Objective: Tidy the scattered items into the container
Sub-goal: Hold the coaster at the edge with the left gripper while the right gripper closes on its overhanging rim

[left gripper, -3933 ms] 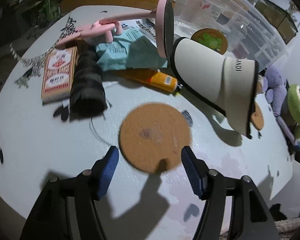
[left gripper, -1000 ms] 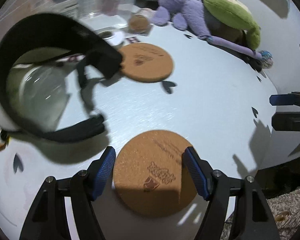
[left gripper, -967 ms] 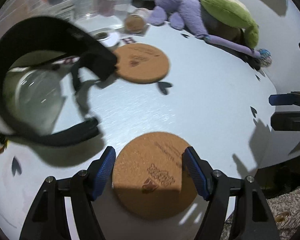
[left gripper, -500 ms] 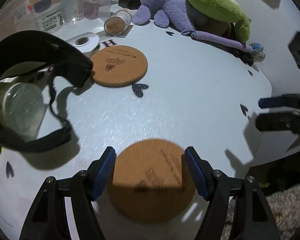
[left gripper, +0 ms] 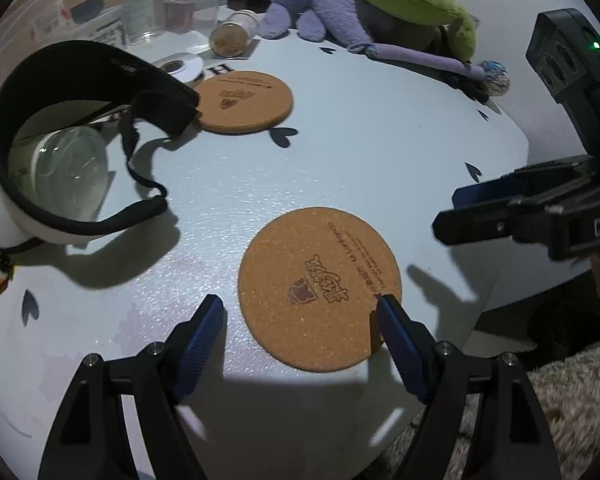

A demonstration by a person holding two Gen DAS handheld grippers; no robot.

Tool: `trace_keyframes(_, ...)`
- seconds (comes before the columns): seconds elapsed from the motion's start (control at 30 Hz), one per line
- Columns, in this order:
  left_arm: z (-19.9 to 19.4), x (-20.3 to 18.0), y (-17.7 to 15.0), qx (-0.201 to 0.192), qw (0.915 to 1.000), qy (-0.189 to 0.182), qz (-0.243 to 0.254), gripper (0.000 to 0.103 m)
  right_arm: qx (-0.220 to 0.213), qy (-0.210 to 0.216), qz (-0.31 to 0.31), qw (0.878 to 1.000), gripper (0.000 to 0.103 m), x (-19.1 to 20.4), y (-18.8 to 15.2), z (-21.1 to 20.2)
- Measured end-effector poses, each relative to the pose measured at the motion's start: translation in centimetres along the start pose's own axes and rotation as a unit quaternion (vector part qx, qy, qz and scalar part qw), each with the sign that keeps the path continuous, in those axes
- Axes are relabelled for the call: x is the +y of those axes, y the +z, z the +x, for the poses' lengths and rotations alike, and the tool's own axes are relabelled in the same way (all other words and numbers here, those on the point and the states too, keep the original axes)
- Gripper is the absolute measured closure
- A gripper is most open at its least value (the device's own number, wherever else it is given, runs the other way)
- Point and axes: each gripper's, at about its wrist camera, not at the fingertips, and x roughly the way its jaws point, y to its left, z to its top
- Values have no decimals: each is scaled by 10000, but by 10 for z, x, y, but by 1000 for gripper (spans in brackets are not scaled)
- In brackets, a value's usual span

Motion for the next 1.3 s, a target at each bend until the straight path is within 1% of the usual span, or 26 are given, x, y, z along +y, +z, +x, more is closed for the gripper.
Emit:
trace_keyframes(0.2,1,-1,-4,-139,9991,-219,323,25,-146,7,863,9962,43,0,-25,0)
trace_keyframes(0.27,2,-1,-6,-185,9985,-292,431,28,-212,-14,1155,9931,43,-1,-35,-1)
trace_keyframes(0.3,2,-1,-6,-208,9981,-328,485,32,-259,-42,1291,9913,43,-2,-41,-3)
trace_keyframes(0.43,4,-2,-5,-305,9959,-450,722,32,-482,-165,1834,9817,43,-5,-62,-9)
trace_keyframes(0.6,7,-8,-2,-349,9929,-445,1044,32,-743,-206,2458,9663,43,-12,-87,-16)
trace_keyframes(0.7,8,-16,-2,-383,9911,-498,1171,32,-842,-16,2884,9538,43,-20,-102,-15)
trace_keyframes(0.9,14,-46,0,-422,9878,-653,1346,32,-949,555,3720,9217,43,-43,-127,-10)
trace_keyframes(1.03,17,-68,2,-421,9858,-758,1441,32,-1218,1112,4261,8895,43,-65,-136,-8)
trace_keyframes(1.1,19,-76,3,-416,9849,-809,1474,32,-1335,1321,4476,8743,43,-74,-136,-5)
trace_keyframes(1.13,19,-80,4,-413,9845,-833,1489,32,-1365,1377,4543,8695,43,-78,-135,-4)
trace_keyframes(1.3,19,-86,2,-384,9829,-933,1539,32,-1298,1568,4737,8568,43,-88,-128,9)
